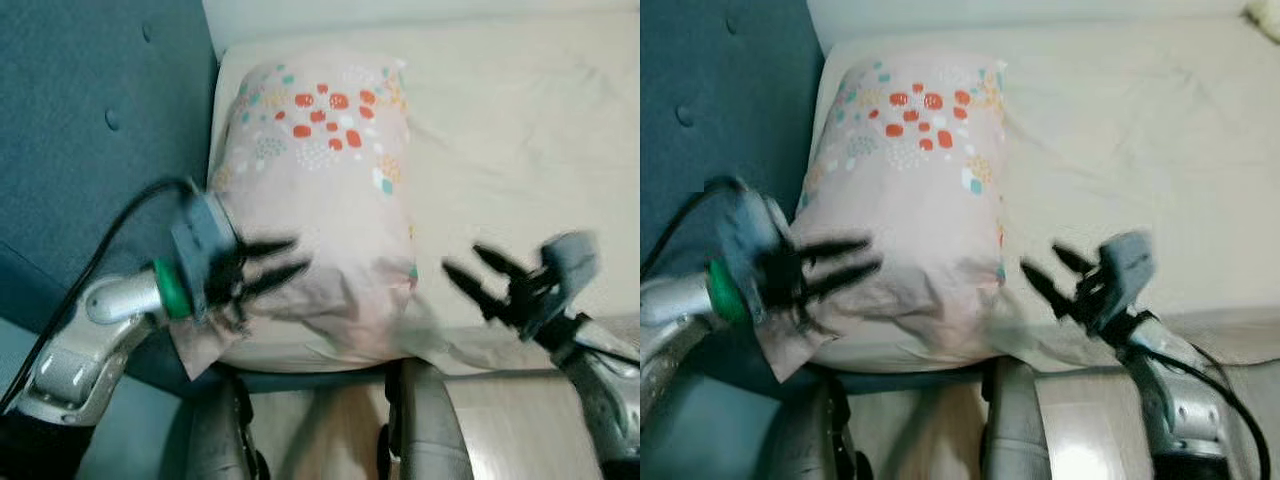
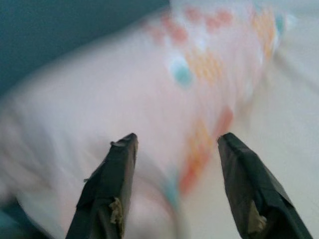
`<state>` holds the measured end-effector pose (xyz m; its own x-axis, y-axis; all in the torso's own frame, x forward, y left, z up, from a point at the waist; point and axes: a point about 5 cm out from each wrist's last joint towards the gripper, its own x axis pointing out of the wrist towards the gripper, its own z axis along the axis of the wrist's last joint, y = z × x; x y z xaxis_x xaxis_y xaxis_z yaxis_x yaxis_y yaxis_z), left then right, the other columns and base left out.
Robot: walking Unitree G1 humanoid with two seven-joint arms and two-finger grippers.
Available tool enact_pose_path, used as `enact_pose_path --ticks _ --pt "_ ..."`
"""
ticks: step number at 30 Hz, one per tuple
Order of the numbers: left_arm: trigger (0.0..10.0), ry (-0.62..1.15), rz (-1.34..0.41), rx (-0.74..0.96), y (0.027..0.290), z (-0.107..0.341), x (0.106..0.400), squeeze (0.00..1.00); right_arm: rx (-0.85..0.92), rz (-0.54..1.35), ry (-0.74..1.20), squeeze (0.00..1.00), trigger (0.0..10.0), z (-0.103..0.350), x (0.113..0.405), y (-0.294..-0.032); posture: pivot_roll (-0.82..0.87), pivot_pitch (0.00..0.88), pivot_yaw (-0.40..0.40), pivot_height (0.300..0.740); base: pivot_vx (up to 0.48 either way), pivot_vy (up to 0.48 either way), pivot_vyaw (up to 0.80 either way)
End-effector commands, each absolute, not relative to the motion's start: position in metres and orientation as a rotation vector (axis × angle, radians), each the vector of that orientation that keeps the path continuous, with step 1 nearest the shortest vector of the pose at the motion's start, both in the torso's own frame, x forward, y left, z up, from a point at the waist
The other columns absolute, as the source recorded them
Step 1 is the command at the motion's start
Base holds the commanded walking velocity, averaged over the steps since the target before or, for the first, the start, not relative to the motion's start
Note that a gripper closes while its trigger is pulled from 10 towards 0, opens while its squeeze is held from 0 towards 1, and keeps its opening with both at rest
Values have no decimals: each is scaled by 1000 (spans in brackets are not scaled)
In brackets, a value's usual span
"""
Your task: Clean up the room
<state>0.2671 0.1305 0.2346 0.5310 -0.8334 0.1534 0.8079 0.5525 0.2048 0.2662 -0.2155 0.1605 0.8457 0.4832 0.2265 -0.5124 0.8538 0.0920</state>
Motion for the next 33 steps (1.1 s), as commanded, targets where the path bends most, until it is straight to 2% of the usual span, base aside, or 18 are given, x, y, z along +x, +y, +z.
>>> enact_pose_path --ticks 1,3,7,8,10,11,18,25,33 --pt "10000 -285 -887 86 123 241 273 0 255 481 -291 0 10000 175 273 -204 -55 47 74 570 0 0 0" --pt "10000 -319 -795 120 112 240 280 0 285 472 -337 0 10000 183 282 -188 -49 35 69 570 0 0 0" --pt "10000 -308 -706 160 107 229 286 0 307 467 -353 0 10000 182 291 -179 -39 23 58 570 0 0 0" --pt "10000 -269 -628 145 108 220 289 0 334 433 -359 0 10000 181 299 -175 -31 16 49 579 0 0 0" --pt "10000 -269 -628 145 108 220 289 0 334 433 -359 0 10000 181 299 -175 -31 16 49 579 0 0 0" --pt "10000 -227 -531 129 115 216 292 0 356 421 -351 0 10000 185 300 -173 -22 5 35 589 0 0 0" --pt "10000 -177 -360 170 130 202 302 0 374 421 -353 0 10000 192 299 -174 -29 0 33 613 0 0 0" --pt "10000 -143 -314 185 135 189 308 0 366 406 -349 0 10000 188 299 -177 -39 0 38 637 0 0 0" --pt "10000 -140 -329 156 123 188 309 0 368 409 -314 0 10000 182 300 -175 -37 0 33 669 0 0 0"
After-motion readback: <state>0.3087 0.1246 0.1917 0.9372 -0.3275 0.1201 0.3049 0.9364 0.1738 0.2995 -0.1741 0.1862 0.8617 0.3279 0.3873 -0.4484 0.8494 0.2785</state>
